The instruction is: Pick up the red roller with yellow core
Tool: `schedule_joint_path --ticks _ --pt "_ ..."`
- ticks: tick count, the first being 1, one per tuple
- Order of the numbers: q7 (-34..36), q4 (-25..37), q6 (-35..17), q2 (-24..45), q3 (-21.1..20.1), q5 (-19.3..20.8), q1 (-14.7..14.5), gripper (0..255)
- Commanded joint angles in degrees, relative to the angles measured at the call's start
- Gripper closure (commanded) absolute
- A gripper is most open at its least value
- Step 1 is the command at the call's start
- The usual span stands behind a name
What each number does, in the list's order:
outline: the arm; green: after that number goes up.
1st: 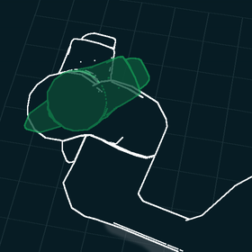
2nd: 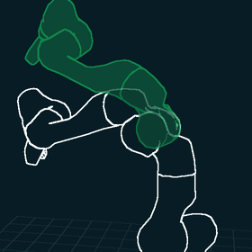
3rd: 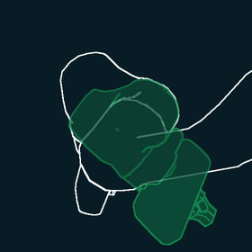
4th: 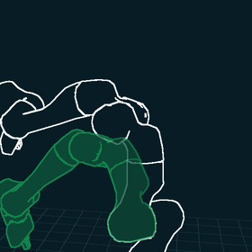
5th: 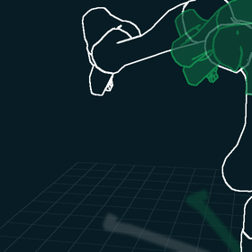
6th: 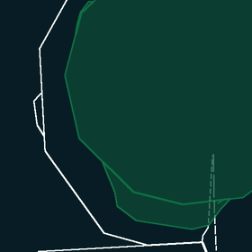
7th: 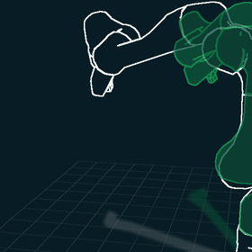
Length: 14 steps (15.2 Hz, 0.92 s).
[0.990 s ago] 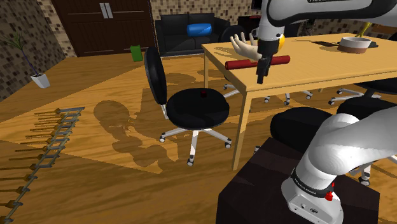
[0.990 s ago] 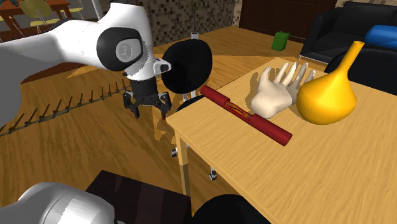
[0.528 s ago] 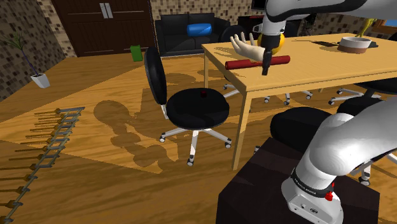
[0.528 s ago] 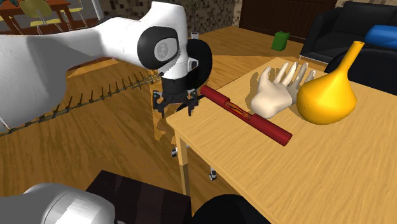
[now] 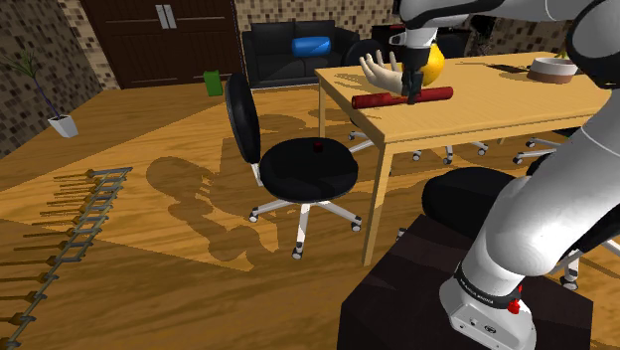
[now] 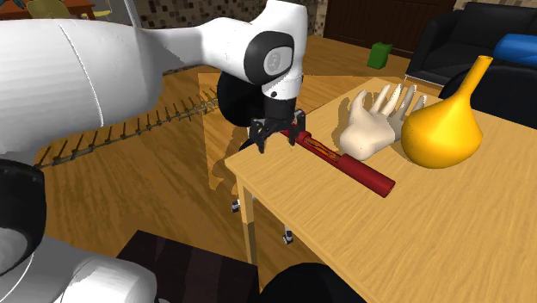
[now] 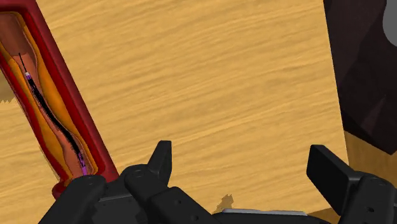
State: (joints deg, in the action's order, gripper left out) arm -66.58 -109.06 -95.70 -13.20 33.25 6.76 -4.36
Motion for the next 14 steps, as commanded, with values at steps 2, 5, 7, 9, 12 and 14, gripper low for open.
schedule_joint_path --ticks 2,5,7,9,12,14 --pt "-10.4 7.1 -0.1 8.1 3.9 -4.3 -0.3 0" --pt "-20.5 15.8 1.4 17.4 6.4 -10.4 1.2 0" --pt "-26.7 22.5 3.2 23.9 7.0 -14.8 3.6 0" --pt "-32.1 30.0 5.7 30.4 6.6 -19.0 6.9 0" --pt "-32.0 27.0 3.1 29.8 6.2 -18.6 6.6 0" --pt "-32.0 25.1 1.5 29.5 6.1 -18.4 6.3 0"
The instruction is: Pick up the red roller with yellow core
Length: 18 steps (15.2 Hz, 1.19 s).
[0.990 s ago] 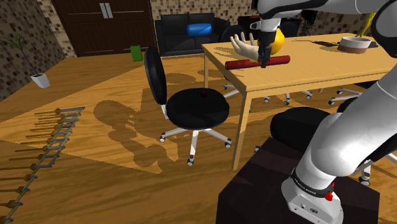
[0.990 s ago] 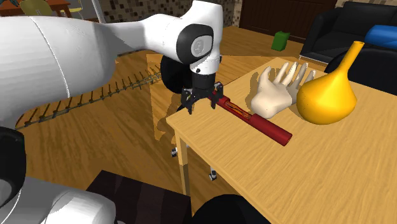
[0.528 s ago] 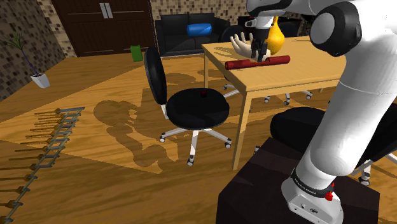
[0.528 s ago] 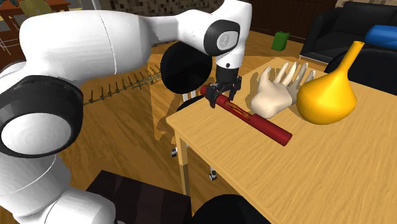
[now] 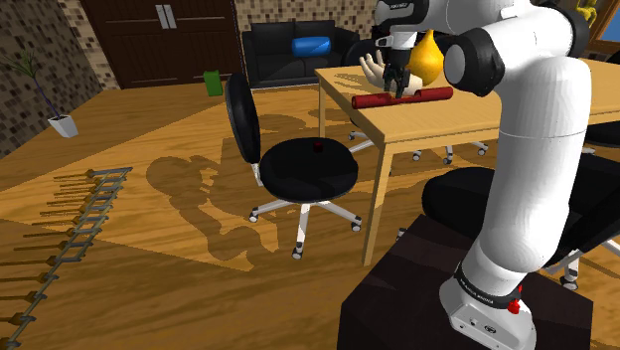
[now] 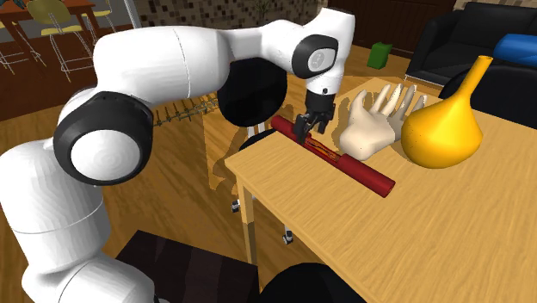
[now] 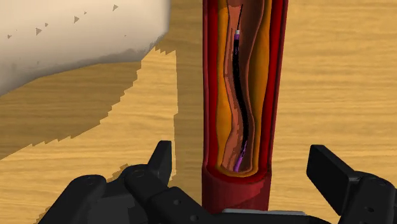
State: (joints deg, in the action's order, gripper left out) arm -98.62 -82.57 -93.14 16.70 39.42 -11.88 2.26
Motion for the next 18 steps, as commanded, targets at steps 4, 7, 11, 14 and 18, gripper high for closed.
schedule_joint_path --ticks 4,7,11,14,18 --pt "0.0 -3.6 -3.1 -0.6 -0.1 0.3 -0.6 0" --pt "-0.1 -3.7 -3.2 -0.6 -0.1 0.3 -0.6 255" --pt "0.0 -3.7 -3.2 -0.6 -0.1 0.3 -0.6 255" --pt "-0.1 -3.7 -3.2 -0.6 -0.1 0.3 -0.6 255" --pt "0.0 -1.0 -0.7 -0.3 0.0 0.2 -0.2 255"
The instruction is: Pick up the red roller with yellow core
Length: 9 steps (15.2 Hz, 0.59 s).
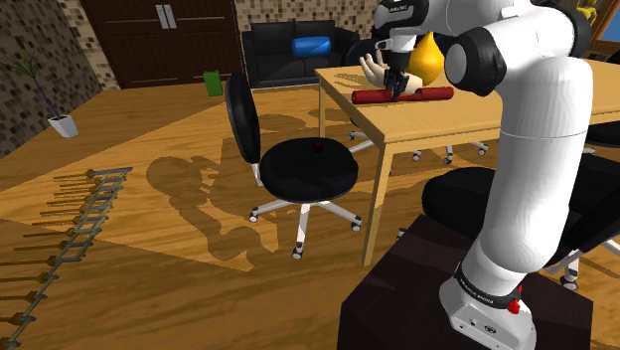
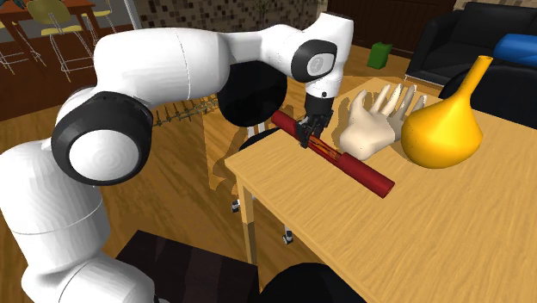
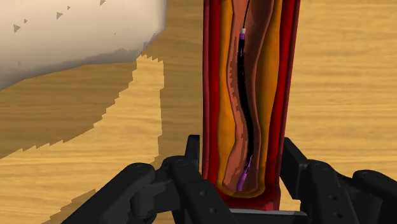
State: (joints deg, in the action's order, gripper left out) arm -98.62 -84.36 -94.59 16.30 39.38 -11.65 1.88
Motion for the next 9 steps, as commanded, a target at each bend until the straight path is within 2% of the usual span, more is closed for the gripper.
schedule_joint_path --ticks 1,9 --pt "0.0 1.7 1.6 0.2 0.0 -0.1 0.3 255" --pt "-0.1 10.2 8.5 1.9 0.2 -1.1 2.0 255"
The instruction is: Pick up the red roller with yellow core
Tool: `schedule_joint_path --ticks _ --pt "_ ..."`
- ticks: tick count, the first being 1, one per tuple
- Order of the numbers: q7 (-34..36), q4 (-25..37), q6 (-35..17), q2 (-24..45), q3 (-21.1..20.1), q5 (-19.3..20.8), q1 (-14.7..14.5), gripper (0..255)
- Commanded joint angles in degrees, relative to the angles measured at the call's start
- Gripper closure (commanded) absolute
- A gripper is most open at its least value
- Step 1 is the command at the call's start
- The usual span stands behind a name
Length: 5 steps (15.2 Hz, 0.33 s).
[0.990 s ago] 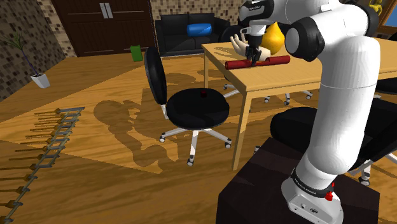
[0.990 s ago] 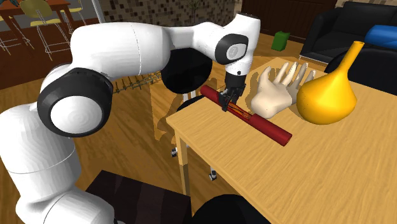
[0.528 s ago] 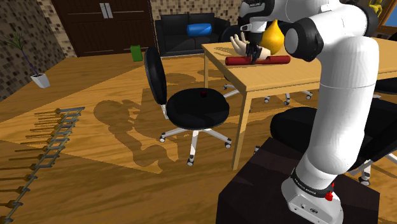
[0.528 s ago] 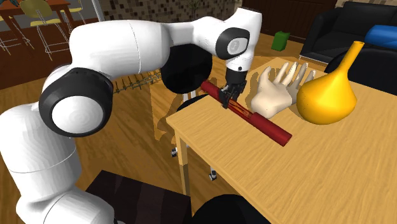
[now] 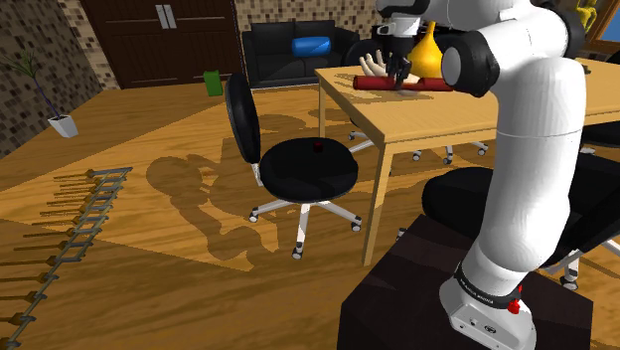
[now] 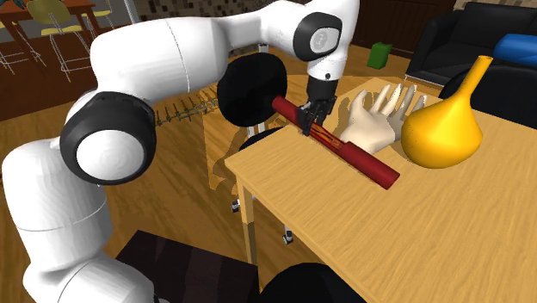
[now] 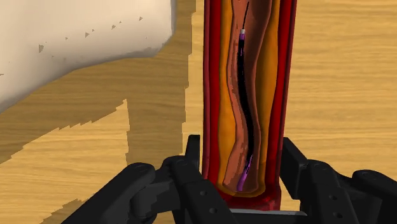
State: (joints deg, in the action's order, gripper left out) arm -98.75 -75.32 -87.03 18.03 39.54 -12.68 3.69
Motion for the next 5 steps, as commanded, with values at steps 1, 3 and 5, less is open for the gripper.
schedule_joint_path --ticks 1,3,5 --pt "0.0 2.4 1.9 0.5 0.0 -0.3 0.5 255" --pt "-0.1 4.9 3.9 1.2 0.0 -0.8 1.2 255" --pt "-0.1 5.1 4.0 1.3 0.0 -0.8 1.2 255"
